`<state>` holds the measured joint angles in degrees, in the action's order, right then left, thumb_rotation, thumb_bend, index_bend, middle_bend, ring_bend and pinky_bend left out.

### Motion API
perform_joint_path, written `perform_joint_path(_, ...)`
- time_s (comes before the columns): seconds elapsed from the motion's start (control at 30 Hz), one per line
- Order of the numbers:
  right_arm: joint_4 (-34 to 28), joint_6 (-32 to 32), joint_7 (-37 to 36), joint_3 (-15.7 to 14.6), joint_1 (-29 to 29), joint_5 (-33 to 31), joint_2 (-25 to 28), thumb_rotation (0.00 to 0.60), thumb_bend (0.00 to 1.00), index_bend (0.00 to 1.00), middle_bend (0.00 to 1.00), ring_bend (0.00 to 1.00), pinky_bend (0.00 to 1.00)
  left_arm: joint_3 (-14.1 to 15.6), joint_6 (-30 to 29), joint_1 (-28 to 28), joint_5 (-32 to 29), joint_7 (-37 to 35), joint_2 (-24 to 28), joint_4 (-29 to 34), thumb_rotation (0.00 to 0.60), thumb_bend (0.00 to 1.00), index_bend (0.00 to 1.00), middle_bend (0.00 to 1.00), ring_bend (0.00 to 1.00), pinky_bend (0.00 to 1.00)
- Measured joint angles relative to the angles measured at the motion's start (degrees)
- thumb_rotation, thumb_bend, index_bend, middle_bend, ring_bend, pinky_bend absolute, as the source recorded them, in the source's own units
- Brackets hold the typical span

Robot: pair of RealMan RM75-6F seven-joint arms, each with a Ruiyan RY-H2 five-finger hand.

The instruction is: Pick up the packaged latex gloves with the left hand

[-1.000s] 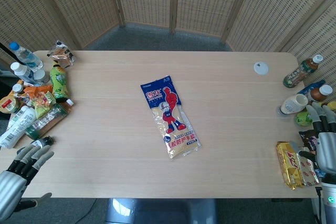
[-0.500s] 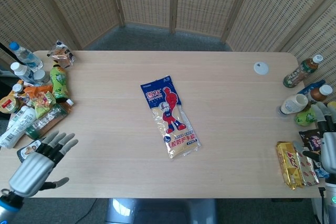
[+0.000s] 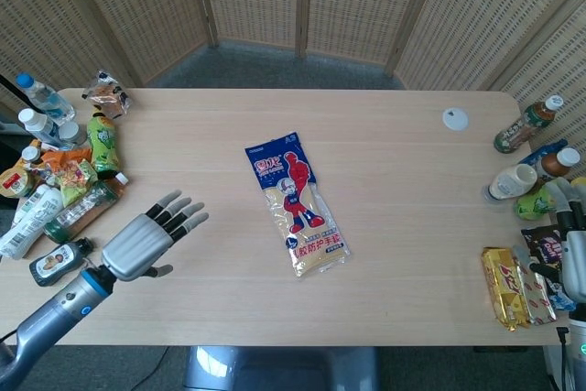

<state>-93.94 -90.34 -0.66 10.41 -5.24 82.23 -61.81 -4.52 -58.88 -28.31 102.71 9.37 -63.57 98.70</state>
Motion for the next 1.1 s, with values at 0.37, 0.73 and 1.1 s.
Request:
perform_joint_path(0.37, -0.6, -0.3, 0.1, 0.1, 0.1, 0.1, 0.1, 0.6, 0.15, 0.09, 0.04, 0.0, 0.13, -0.8, 6.7, -12.7, 5.9, 4.3, -9.4, -10.3, 0.6, 0.0, 0.0, 0.0, 0.0, 0.0)
perform_joint_path(0.73, -0.3, 0.2, -1.5, 0.6, 0.1, -0.8, 0.5, 0.6, 0.15, 0.08, 0.04, 0.0, 0.13, -2.4, 15.1, -19.6, 0.6, 10.5, -20.2, -15.1, 0.6, 0.0, 0.0, 0.0, 0.0, 0.0)
perform_joint_path(1.1, -0.3, 0.5, -2.6, 0.8, 0.2, -1.2, 0.8, 0.6, 0.15, 0.09, 0.04, 0.0, 0.13, -5.1, 23.7, -23.8, -12.0, 24.6, -27.6, -17.2, 0.6, 0.0, 0.0, 0.0, 0.0, 0.0)
